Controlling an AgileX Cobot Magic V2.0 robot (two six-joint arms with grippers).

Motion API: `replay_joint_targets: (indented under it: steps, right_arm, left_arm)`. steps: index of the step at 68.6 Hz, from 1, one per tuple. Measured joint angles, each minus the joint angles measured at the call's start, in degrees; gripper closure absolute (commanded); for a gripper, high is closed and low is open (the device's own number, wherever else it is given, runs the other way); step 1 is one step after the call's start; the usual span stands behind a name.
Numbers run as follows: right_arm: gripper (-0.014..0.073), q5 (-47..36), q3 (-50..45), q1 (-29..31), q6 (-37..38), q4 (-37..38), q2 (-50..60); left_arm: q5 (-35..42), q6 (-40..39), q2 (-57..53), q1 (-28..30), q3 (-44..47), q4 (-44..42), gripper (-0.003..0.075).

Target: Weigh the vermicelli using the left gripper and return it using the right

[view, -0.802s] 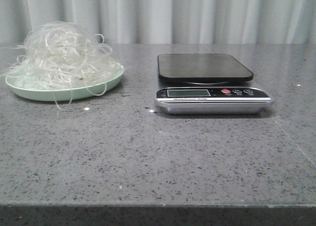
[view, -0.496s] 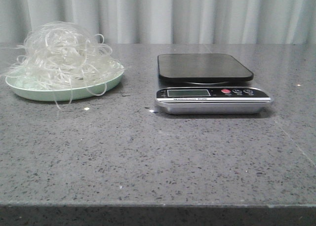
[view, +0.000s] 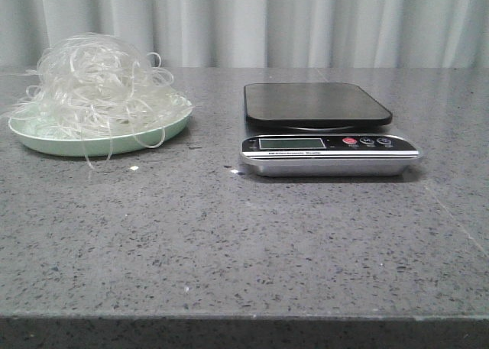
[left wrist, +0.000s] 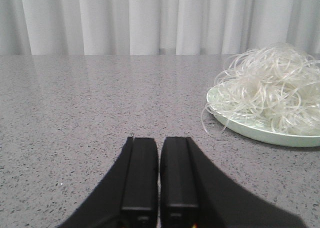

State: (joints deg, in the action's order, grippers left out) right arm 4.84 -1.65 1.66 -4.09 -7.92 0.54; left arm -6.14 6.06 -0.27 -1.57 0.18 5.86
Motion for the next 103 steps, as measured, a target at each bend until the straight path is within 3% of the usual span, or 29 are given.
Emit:
replay_joint_targets:
  steps: [39,49,60,65,75,92,98,103]
  right_arm:
    - [0.0442,0.0,0.0,0.0,0.0,0.0,0.0]
    - [0.0442,0.0,0.0,0.0,0.0,0.0,0.0]
    - [0.0442,0.0,0.0,0.0,0.0,0.0,0.0]
    - [0.0442,0.0,0.0,0.0,0.0,0.0,0.0]
    - [0.0442,0.0,0.0,0.0,0.0,0.0,0.0]
    - [0.0442,0.0,0.0,0.0,0.0,0.0,0.0]
    - [0.0442,0.0,0.0,0.0,0.0,0.0,0.0]
    - [0.0442,0.0,0.0,0.0,0.0,0.0,0.0]
  left_arm:
    - [2.48,0.0,0.0,0.0,0.0,0.0,0.0583]
    - [8.8,0.0,0.0,0.0,0.0,0.0,0.0583]
    - [20.97,0.0,0.0,0.0,-0.12,0.0,0.0583]
    - [22.31,0.0,0.0,0.0,-0.99,0.0,0.0583]
    - [17.32,0.0,0.0,0.0,-8.9,-0.02,0.0583]
    - [3.94,0.0,6.61,0.0,-31.54,-2.7,0.0577]
    - [-1.17,0.0,10.96,0.0,-37.06,-2.83,0.0514]
    - [-6.87,0.0,16.1,0.0,-42.1,-2.96,0.0418]
